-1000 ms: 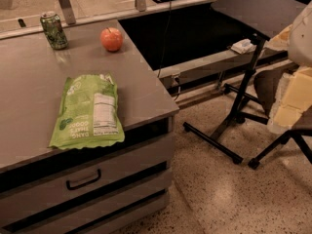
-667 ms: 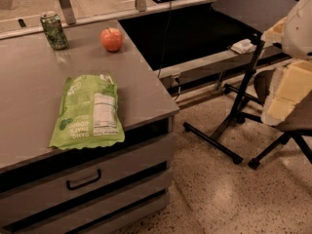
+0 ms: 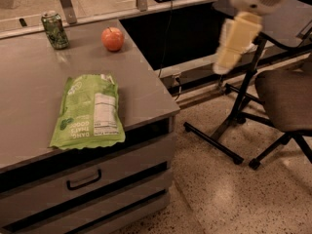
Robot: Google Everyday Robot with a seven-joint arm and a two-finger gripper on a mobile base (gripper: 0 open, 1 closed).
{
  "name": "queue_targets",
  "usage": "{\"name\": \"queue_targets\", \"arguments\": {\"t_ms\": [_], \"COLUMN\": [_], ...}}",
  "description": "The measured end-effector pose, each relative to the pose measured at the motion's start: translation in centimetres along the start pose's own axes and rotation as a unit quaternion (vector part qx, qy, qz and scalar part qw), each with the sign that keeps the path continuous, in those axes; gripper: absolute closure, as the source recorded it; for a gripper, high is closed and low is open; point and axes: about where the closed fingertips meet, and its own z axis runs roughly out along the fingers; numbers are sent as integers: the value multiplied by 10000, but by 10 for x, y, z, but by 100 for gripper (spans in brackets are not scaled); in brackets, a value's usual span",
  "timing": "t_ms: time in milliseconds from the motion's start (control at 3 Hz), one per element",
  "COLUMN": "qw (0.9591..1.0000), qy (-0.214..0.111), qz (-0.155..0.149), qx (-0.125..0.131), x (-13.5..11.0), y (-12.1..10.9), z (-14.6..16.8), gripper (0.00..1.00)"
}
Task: Move apple near green rice chip bag
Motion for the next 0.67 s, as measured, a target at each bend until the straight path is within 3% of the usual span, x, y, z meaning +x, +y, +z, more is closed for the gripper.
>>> {"name": "queue_targets", "arguments": {"t_ms": [333, 667], "qw": [9962, 9944], "qy": [-786, -948], "qz": [-321, -351], "qx": [218, 295], "x": [-65, -77], "y": [-56, -69], "z": [31, 34], "gripper": [0, 0]}}
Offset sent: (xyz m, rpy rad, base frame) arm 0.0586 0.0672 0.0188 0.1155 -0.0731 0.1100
